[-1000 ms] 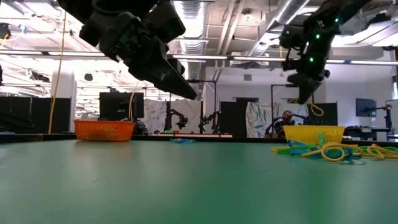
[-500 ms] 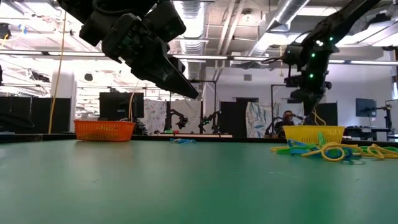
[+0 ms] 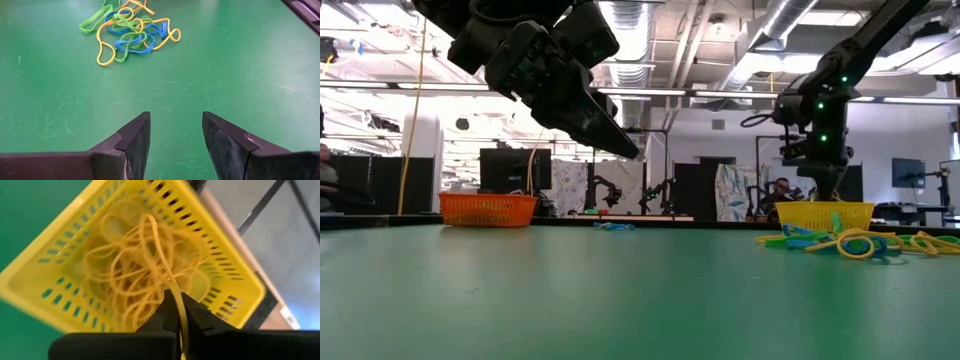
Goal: Sort rubber bands into baskets
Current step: Put the yellow rubber band into the yellow bin
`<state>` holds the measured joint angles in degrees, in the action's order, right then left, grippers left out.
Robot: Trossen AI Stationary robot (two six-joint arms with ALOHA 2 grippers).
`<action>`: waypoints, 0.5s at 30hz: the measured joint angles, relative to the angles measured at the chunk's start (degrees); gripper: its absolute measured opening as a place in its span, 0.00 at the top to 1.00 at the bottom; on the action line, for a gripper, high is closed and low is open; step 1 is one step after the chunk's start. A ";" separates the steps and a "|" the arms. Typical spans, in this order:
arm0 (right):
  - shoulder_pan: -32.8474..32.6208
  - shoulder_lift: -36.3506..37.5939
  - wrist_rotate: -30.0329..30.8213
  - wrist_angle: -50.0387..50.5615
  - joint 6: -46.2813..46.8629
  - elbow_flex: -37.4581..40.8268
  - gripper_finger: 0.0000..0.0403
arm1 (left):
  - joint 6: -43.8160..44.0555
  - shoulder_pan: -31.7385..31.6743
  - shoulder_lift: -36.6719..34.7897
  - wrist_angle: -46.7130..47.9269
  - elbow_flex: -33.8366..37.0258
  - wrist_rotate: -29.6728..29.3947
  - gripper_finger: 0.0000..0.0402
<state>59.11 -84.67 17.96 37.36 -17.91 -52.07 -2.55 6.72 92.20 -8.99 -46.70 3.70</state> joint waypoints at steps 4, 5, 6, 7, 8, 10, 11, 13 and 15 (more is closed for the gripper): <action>-0.02 -0.04 -1.87 1.39 0.11 0.00 0.87 | 0.02 0.00 0.00 0.00 0.00 -0.02 0.58; -0.02 0.27 -2.24 1.39 0.45 0.00 0.85 | 0.02 0.00 0.00 -0.01 0.00 -0.02 0.58; -0.01 0.73 -2.59 1.37 0.75 0.00 0.83 | 0.02 0.00 0.00 0.00 0.00 -0.06 0.58; 0.00 1.28 -2.95 1.30 0.91 0.00 0.80 | 0.02 0.00 0.00 0.00 0.00 -0.07 0.58; 0.00 1.80 -3.39 1.25 1.04 0.00 0.78 | 0.00 0.00 0.00 0.00 0.00 -0.08 0.58; 0.00 2.97 -4.16 1.34 1.29 0.00 0.72 | 0.02 0.00 0.00 -0.01 0.00 -0.09 0.58; 0.00 3.60 -4.62 1.40 1.33 0.00 0.69 | 0.02 0.00 0.00 0.00 0.00 -0.09 0.58; 0.03 4.79 -5.87 1.59 1.40 0.00 0.63 | 0.01 0.00 0.00 0.00 0.00 -0.10 0.58; 0.28 5.86 -7.34 1.77 1.93 0.00 0.57 | 0.02 0.00 0.00 -0.01 0.00 -0.10 0.58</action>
<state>59.40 -78.81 10.61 39.13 -15.99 -52.07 -2.52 6.72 92.20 -9.00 -46.70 3.61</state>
